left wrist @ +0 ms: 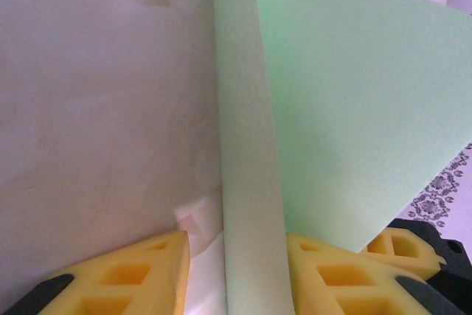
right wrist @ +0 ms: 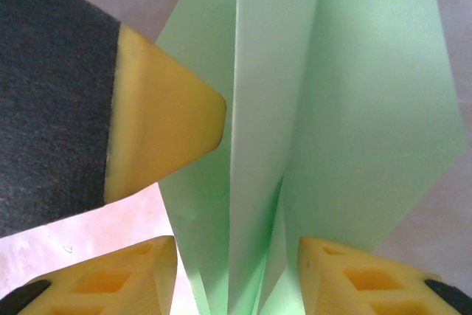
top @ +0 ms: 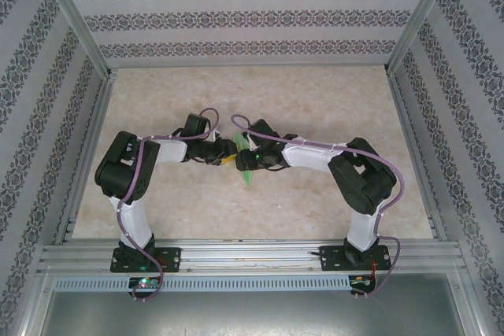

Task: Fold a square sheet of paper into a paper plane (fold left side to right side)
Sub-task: Pick up the paper plane at the center of the table.

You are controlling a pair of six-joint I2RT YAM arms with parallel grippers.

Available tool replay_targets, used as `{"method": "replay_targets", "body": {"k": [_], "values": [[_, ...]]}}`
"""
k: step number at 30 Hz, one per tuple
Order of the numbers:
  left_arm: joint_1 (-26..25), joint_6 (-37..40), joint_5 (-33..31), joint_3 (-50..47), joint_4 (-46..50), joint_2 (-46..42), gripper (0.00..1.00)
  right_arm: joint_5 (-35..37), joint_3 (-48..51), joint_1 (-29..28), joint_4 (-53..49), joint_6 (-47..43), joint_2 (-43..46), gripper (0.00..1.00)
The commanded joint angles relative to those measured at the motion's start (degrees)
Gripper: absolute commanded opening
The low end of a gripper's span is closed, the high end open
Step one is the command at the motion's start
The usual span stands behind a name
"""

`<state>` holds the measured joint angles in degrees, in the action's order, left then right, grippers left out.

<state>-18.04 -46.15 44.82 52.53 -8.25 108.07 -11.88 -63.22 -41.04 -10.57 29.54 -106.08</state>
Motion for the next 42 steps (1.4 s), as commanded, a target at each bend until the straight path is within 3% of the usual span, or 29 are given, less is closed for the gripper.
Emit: {"method": "replay_targets", "body": {"k": [1, 30, 38, 42], "values": [[-0.49, -1.05, 0.63, 1.11, -2.30, 1.06, 0.36, 2.36, -0.51, -0.54, -1.26, -1.17, -0.84, 0.44], [-0.43, -1.14, -0.03, 0.35, -3.04, -0.30, 0.37, 5.52, -2.41, -2.29, -4.10, -1.68, -3.49, 0.20], [1.01, 4.13, -5.12, -1.90, 1.78, -12.55, 0.49, 4.58, -3.25, -2.21, -5.75, -0.65, -1.56, 0.03], [2.93, 7.92, -9.31, -3.66, 6.08, -21.78, 0.56, 7.01, -6.04, -1.96, -10.66, -0.79, 0.20, 0.01]]}}
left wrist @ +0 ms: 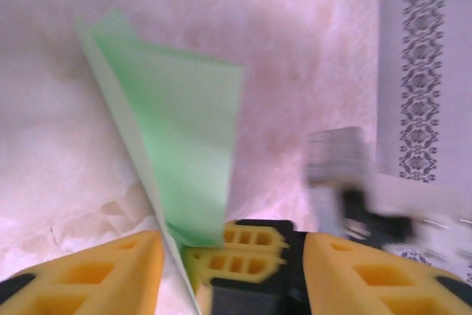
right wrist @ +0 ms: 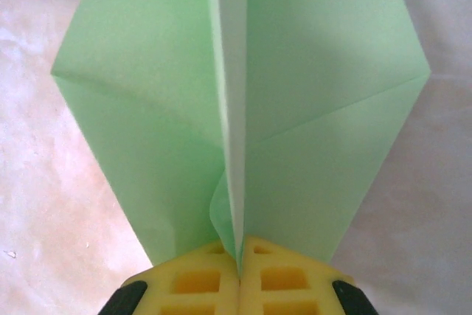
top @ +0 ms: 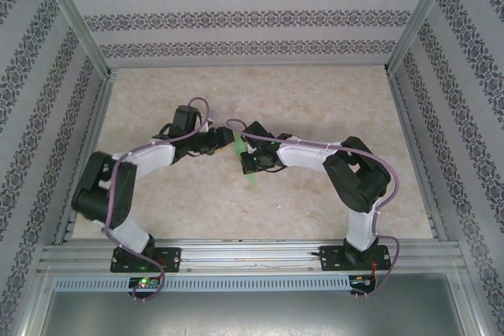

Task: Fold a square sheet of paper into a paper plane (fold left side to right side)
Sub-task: Pick up the paper plane at the center of the table.

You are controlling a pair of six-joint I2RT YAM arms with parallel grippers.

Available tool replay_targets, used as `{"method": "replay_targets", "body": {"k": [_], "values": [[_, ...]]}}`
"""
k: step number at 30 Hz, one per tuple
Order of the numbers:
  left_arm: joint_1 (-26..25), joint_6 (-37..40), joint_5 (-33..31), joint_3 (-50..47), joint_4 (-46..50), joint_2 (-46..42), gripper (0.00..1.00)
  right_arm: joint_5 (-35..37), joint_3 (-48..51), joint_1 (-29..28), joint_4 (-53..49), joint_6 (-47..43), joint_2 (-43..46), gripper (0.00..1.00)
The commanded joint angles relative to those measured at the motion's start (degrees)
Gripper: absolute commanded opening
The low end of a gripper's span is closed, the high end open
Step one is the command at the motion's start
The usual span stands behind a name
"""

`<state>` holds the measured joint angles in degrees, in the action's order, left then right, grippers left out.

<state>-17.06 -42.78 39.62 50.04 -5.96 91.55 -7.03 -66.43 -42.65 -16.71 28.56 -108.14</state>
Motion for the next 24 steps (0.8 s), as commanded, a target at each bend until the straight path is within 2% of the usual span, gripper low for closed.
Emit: {"method": "replay_targets", "body": {"k": [1, 6, 11, 18, 24], "values": [[2.30, 6.02, -5.47, -1.45, 5.60, -7.98, 0.57, 3.25, -3.97, -0.11, -6.42, 0.07, 2.76, 0.01], [3.47, 13.14, -14.14, -2.44, 14.67, -20.48, 0.70, 11.77, -9.65, 2.14, -14.42, 1.12, 3.77, 0.00], [3.83, 17.62, -21.92, -5.55, 19.48, -30.64, 0.84, 18.22, -15.64, 5.29, -18.48, 1.81, 1.31, 0.00], [4.32, 18.64, -25.37, -9.15, 23.78, -36.92, 0.86, 21.96, -23.35, 8.33, -19.94, 2.38, -4.65, 0.00], [4.41, 18.32, -24.69, -9.70, 24.94, -37.32, 0.87, 20.02, -28.83, 10.06, -20.30, 4.22, -10.34, 0.00]]}}
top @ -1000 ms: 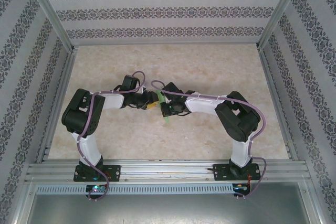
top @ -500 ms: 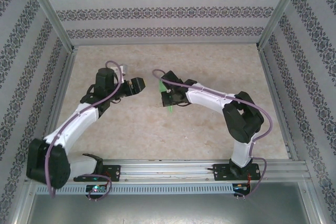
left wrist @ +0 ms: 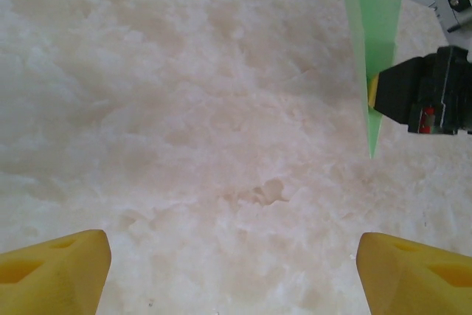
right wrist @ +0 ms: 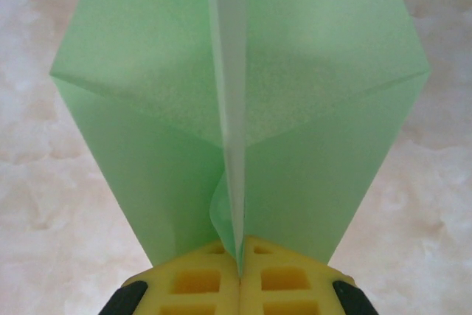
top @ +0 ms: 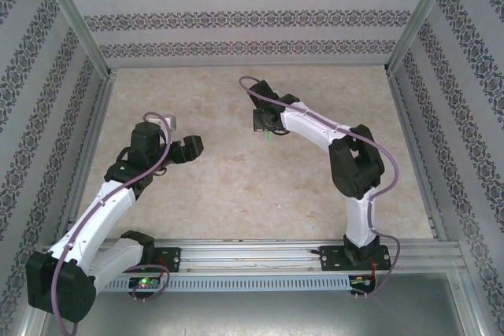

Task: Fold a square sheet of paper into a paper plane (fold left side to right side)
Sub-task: Pick up the paper plane at the center of the table, then place the paper plane at the top-center of the table.

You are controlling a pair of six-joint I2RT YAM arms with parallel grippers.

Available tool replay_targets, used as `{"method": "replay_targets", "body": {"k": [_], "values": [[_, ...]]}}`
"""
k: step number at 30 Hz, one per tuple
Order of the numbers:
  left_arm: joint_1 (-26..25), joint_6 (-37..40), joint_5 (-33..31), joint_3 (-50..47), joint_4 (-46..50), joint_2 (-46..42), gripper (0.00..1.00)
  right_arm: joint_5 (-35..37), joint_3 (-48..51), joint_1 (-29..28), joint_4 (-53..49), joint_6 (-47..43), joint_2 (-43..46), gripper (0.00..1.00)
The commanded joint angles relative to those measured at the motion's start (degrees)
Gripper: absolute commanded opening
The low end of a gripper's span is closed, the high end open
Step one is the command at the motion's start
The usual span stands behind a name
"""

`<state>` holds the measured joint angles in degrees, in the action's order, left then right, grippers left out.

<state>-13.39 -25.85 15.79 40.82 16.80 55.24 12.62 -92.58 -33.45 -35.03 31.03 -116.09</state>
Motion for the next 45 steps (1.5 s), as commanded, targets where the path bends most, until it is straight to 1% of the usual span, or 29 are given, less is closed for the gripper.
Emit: {"method": "replay_targets", "body": {"k": [1, 4, 10, 16, 24, 29, 45], "values": [[0.75, 1.46, -0.83, -0.41, 2.23, -1.04, 0.87, -0.42, -3.52, 1.00, -2.02, 1.89, -3.30, 0.00], [0.73, 1.67, -1.11, -0.38, 2.36, -1.32, 0.89, -2.57, -7.24, 1.19, -3.70, 1.19, -6.93, 0.00], [0.83, 1.65, -1.53, -0.21, 2.78, -1.91, 0.93, -3.33, -11.70, 1.12, -6.04, 0.53, -12.04, 0.00], [0.87, 2.14, -1.97, -0.39, 3.23, -2.59, 0.97, -3.22, -12.37, 1.05, -6.19, -0.41, -14.06, 0.00], [0.90, 2.05, -2.12, -0.73, 2.98, -2.72, 1.00, -3.66, -11.68, 0.84, -5.34, -0.79, -14.60, 0.00], [0.82, 2.02, -1.89, -1.01, 2.89, -2.60, 1.00, -3.92, -10.57, 0.84, -4.55, -0.31, -14.69, 0.06], [0.84, 1.72, -1.54, -0.75, 2.52, -2.26, 1.00, -5.04, -9.63, 0.91, -4.00, -0.18, -15.92, 0.15]]}}
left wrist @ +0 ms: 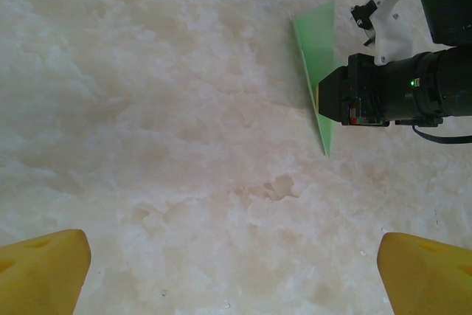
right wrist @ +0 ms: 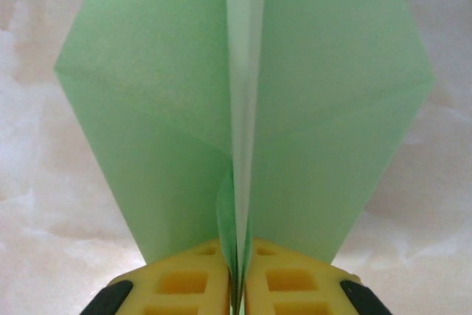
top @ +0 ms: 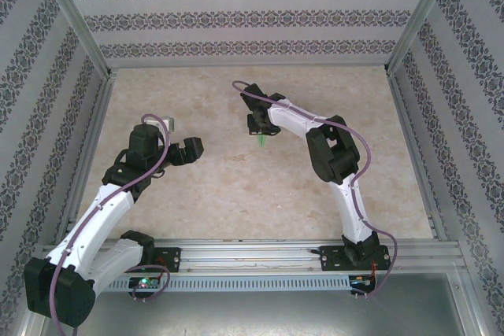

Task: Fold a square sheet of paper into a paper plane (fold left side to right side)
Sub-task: Place the paper plane at the top-center of the table.

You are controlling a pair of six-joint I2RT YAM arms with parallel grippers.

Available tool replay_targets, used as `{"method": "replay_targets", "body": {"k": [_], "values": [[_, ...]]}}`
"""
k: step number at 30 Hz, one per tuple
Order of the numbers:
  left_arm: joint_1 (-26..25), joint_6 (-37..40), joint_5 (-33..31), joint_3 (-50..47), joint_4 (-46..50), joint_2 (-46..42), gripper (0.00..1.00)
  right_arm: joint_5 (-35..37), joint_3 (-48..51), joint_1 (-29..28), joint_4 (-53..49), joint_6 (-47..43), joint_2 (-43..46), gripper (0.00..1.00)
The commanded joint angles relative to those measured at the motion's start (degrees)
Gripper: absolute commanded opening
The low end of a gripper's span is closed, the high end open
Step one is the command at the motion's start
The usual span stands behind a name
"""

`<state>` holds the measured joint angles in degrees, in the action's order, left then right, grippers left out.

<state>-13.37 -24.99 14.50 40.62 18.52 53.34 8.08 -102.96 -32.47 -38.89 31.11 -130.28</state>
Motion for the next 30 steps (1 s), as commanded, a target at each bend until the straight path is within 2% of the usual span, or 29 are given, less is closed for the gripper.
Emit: {"method": "replay_targets", "body": {"k": [1, 21, 30], "values": [[0.82, 0.87, -0.21, -0.49, 0.81, -0.36, 1.00, -0.63, 0.82, -0.05, -0.09, -0.25, -1.82, 0.16], [0.86, 1.02, -1.07, 0.18, 0.99, -0.32, 1.00, -1.24, 4.08, 0.08, 0.16, -1.27, 1.15, 0.37], [0.84, 0.98, -0.98, 0.33, 1.07, -0.11, 1.00, -1.13, 3.83, -0.09, -0.22, -1.15, 1.26, 0.43]]}}
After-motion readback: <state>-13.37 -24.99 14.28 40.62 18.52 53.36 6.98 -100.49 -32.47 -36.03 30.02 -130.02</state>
